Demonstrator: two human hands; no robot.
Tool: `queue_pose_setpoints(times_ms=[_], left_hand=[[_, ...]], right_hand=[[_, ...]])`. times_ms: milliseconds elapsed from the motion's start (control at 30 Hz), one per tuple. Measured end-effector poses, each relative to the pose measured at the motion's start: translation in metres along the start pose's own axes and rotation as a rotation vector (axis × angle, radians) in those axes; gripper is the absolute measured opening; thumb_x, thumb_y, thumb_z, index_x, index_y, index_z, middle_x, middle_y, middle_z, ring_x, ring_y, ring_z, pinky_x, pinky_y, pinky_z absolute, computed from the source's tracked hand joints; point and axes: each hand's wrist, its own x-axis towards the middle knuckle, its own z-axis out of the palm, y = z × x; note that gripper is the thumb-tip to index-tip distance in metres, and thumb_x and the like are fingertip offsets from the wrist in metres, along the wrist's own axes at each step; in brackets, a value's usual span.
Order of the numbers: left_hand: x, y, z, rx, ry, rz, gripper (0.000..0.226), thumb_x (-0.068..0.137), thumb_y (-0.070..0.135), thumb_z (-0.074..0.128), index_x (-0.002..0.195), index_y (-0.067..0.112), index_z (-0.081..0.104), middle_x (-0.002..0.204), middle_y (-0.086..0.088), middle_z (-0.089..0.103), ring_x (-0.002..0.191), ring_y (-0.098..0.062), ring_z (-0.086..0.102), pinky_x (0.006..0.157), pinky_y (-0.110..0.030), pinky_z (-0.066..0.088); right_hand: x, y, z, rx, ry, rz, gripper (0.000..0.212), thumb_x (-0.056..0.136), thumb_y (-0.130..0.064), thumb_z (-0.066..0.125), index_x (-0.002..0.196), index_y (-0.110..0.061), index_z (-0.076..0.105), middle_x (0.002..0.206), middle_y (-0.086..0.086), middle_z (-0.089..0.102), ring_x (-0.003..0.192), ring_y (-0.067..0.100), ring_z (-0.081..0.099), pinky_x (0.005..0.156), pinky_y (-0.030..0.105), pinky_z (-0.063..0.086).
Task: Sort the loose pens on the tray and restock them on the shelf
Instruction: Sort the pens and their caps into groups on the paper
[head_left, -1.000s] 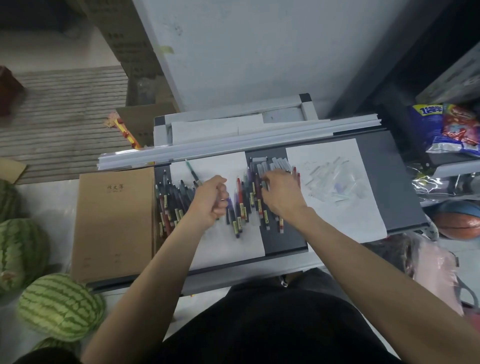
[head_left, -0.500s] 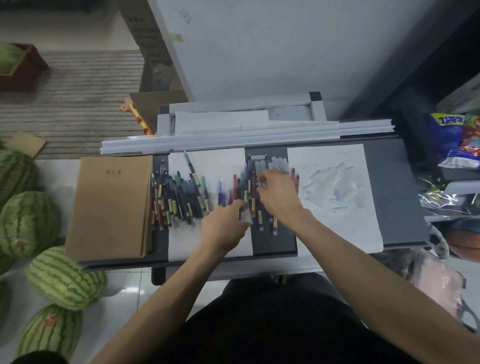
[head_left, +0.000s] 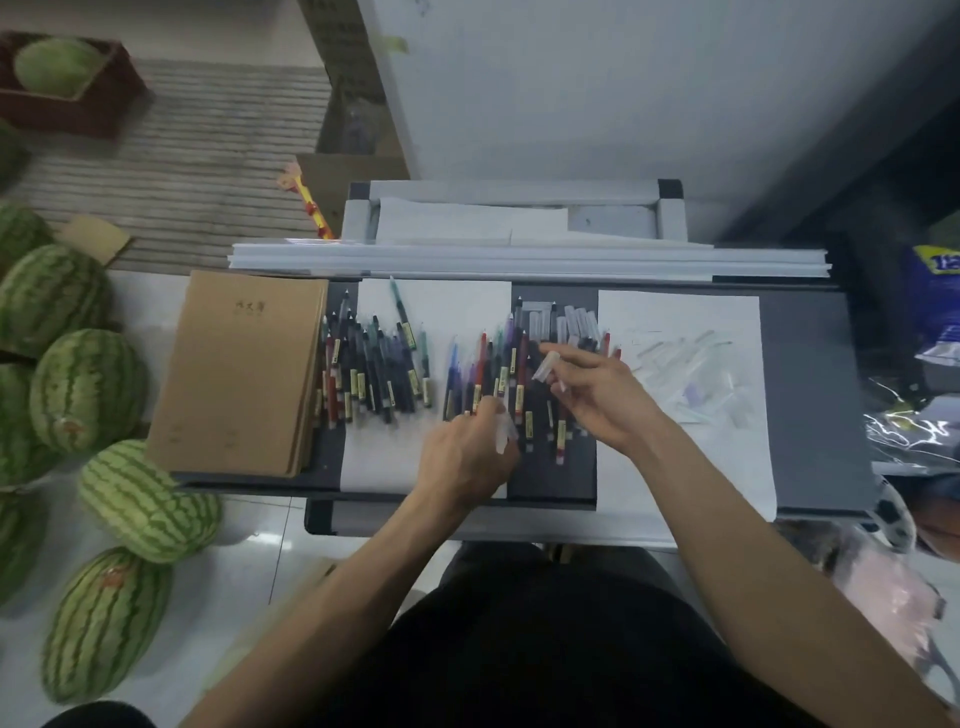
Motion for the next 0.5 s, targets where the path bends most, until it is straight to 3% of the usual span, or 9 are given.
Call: queue_pose_setpoints(times_ms=[133,200,333,500], left_hand=[[-0.006,0.002,0.004,-0.046,0.039,-0.046,0.031,0.098,0.044,0.057,0.119,0.022,0.049,0.071,0.009,0.055,0.064,-0.022,0.055,0.062,-0.033,0.042],[-0.005,0.000,0.005,-0.033,0.034,-0.045,0.034,0.099,0.051,0.056,0.115,0.022,0.050,0.071,0.007,0.057,0.065,-0.023,0.057,0.062,-0.034,0.043],[0.000,-0.006,0.004,-0.001,-0.007,-0.024,0.037,0.101,0.059,0.053,0.107,0.022,0.054,0.079,0.003,0.066,0.074,-0.025,0.065,0.068,-0.039,0.052],[0.006,-0.009,0.003,-0.013,-0.012,0.026,0.035,0.101,0.056,0.054,0.117,0.026,0.048,0.077,0.004,0.067,0.067,-0.023,0.064,0.064,-0.040,0.056]], right_hand=[[-0.008,0.002,-0.005,0.460,-0.096,0.173,0.033,0.096,0.002,0.057,0.129,0.001,0.062,0.090,0.009,0.061,0.069,0.015,0.055,0.064,0.023,0.047],[-0.009,0.005,-0.006,0.528,-0.135,0.205,0.019,0.097,-0.003,0.052,0.113,-0.003,0.062,0.088,0.009,0.055,0.062,0.015,0.046,0.059,0.022,0.037],[-0.012,0.005,-0.010,0.466,-0.171,0.255,0.019,0.099,-0.019,0.044,0.084,-0.014,0.053,0.076,-0.001,0.047,0.056,0.012,0.038,0.046,0.020,0.028],[-0.011,-0.002,-0.021,0.200,0.077,0.191,0.035,0.107,-0.033,0.051,0.076,-0.017,0.052,0.065,-0.004,0.043,0.048,0.008,0.033,0.040,0.016,0.021]])
